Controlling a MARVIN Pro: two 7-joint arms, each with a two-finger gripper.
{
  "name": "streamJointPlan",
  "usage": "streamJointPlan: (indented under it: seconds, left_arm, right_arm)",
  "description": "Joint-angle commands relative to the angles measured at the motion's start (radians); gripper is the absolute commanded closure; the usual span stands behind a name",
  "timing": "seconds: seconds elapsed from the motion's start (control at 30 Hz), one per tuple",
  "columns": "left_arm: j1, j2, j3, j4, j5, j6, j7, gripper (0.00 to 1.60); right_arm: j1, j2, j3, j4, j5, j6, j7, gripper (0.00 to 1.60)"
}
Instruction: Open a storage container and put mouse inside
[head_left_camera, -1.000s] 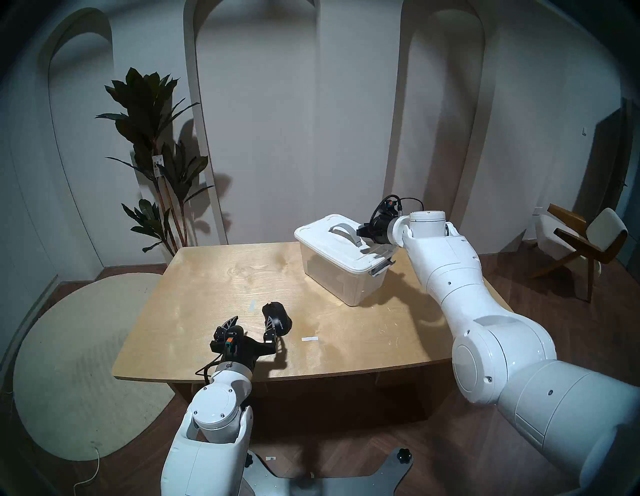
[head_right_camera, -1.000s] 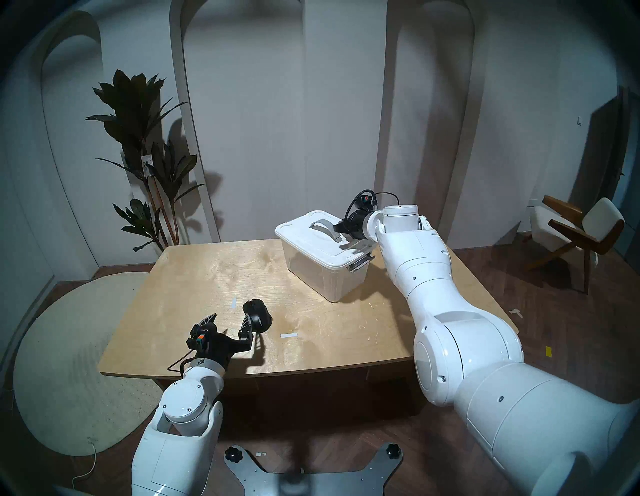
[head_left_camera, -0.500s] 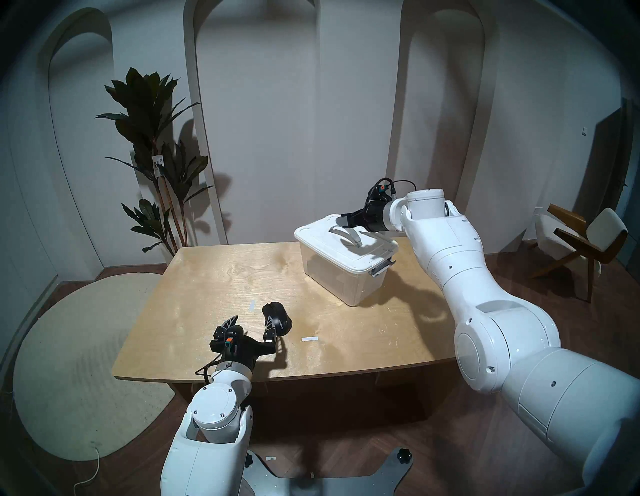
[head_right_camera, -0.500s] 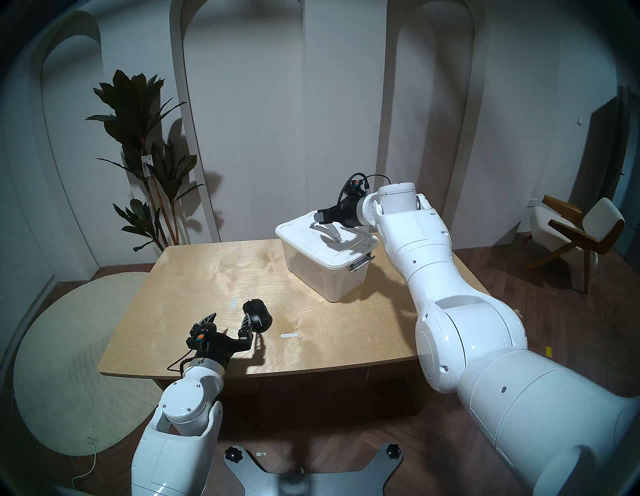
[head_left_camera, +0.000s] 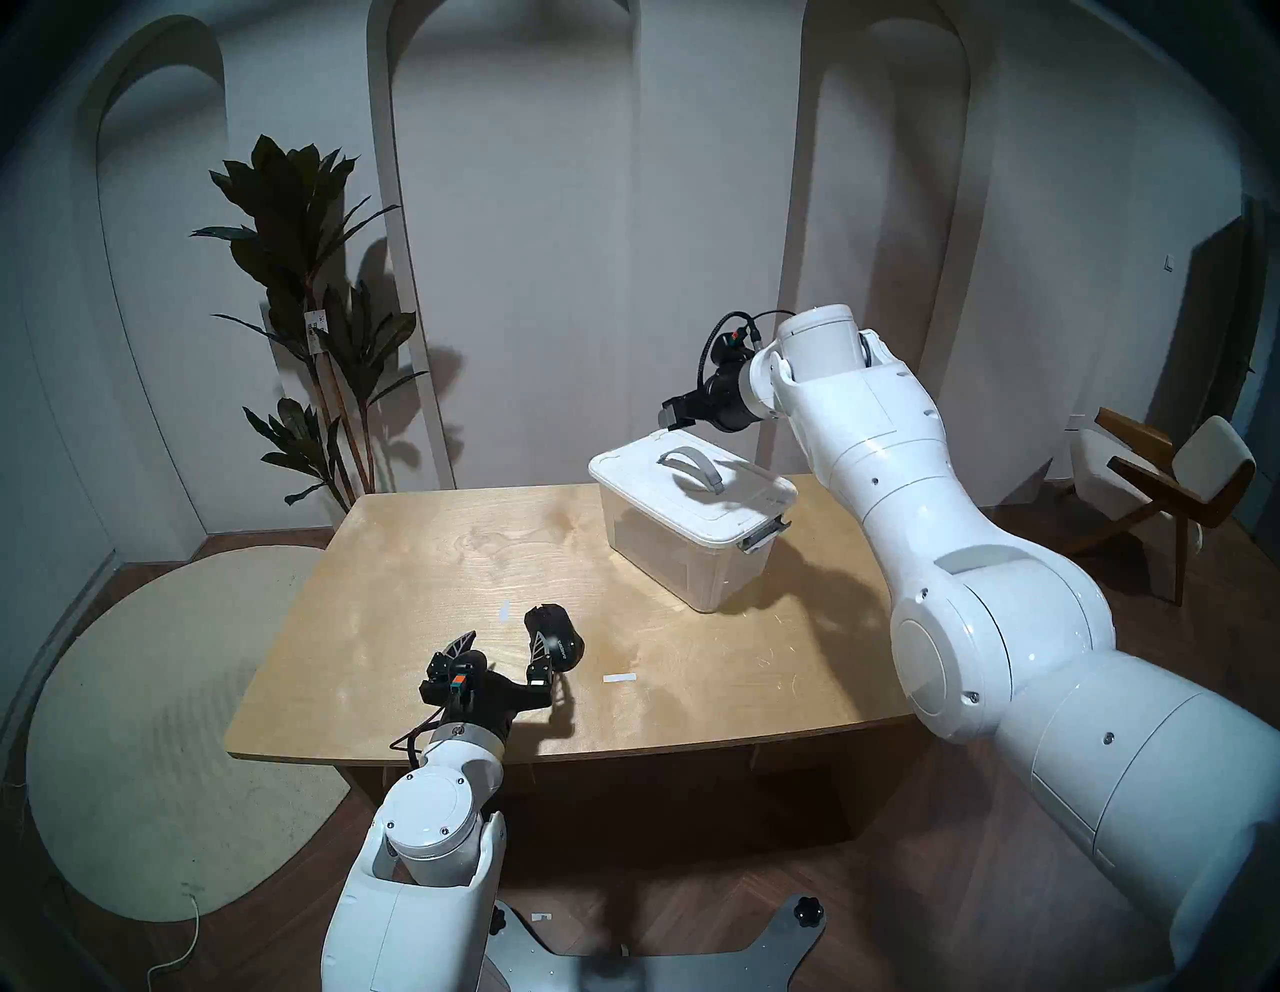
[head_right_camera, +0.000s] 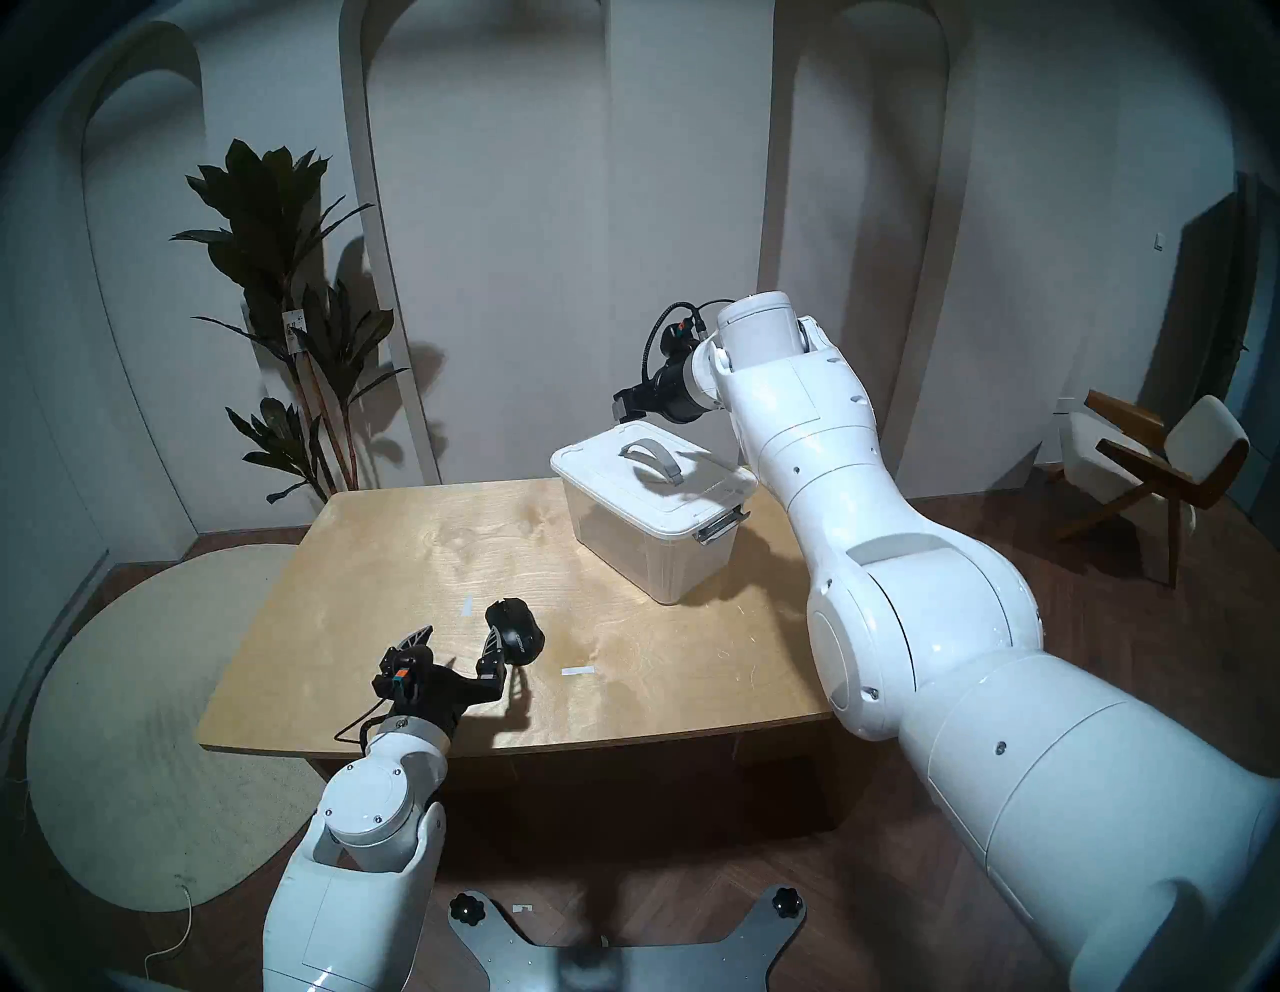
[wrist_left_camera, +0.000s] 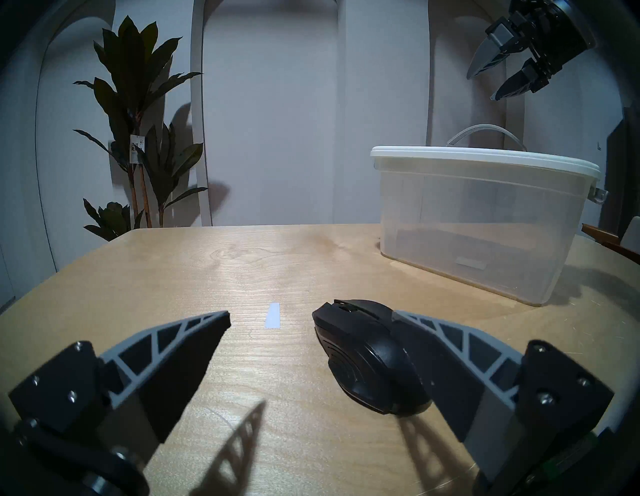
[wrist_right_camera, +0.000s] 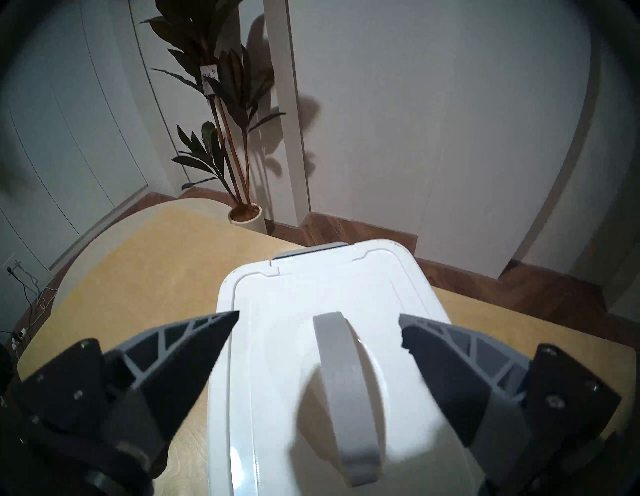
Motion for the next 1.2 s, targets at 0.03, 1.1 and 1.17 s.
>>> streamJointPlan:
  seconds: [0.03, 1.1, 1.17]
  left_arm:
    - [-0.007, 0.0, 0.0, -0.02, 0.0, -0.006, 0.0, 0.0]
    - [-0.007, 0.0, 0.0, -0.021, 0.0, -0.006, 0.0, 0.0]
    - [-0.006, 0.0, 0.0, -0.023, 0.0, -0.006, 0.0, 0.0]
  right_arm:
    - [0.122, -0.047, 0.009, 0.139, -0.01, 0.047, -0.044, 0.0]
    - [0.198, -0.059, 0.055, 0.461, -0.039, -0.157, -0.149, 1.6]
    - [0.199, -0.058, 0.056, 0.47, -0.039, -0.192, -0.145, 1.6]
